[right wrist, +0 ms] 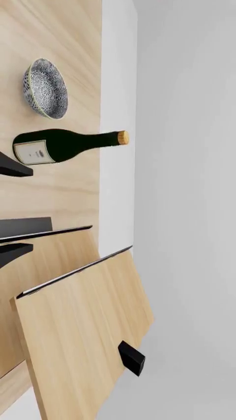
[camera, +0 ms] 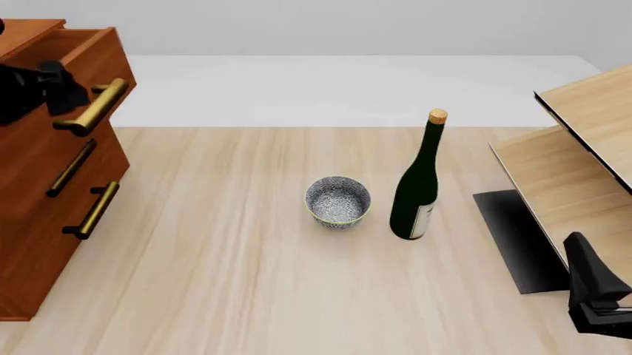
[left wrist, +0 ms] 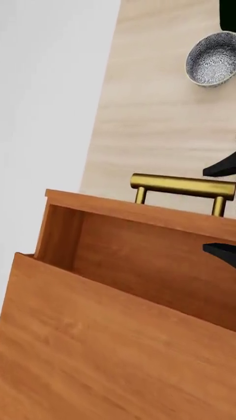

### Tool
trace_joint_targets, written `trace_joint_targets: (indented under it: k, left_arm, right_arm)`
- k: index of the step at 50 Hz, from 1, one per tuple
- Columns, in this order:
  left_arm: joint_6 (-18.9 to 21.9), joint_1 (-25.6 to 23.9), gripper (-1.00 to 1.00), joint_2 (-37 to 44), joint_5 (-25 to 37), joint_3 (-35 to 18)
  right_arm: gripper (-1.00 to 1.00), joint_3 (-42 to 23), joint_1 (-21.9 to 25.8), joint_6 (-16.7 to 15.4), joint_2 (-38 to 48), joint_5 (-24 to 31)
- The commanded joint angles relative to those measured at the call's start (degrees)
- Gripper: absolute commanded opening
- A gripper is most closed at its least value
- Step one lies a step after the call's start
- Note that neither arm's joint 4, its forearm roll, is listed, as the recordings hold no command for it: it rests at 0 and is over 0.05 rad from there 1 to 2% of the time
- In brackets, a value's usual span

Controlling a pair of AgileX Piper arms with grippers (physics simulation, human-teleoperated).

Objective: Close the bottom drawer of the cabinet and open the top drawer.

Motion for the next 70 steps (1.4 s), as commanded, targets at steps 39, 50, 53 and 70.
trace_joint_targets:
  k: [39,50,53,70]
  left_arm:
    - [-10.69,-16.18,1.0,-0.05,-5.35,5.95]
    - [-13.34,-20.6,1.0,0.07,-6.97,7.14]
    - [-15.22,-22.39,1.0,-0.19,-7.75,7.73]
    - [-18.97,-27.3,1.0,1.23,-11.76,10.6]
  right_arm:
    - [1.0,0.02,-0.46,0.21,-1.44,1.32]
    - [1.0,0.03,-0.56,0.17,-0.49,0.43]
    - [1.0,0.03,-0.51,0.13,-0.53,0.48]
    - [1.0,0.02,-0.56,0.13,2.08,-2.06]
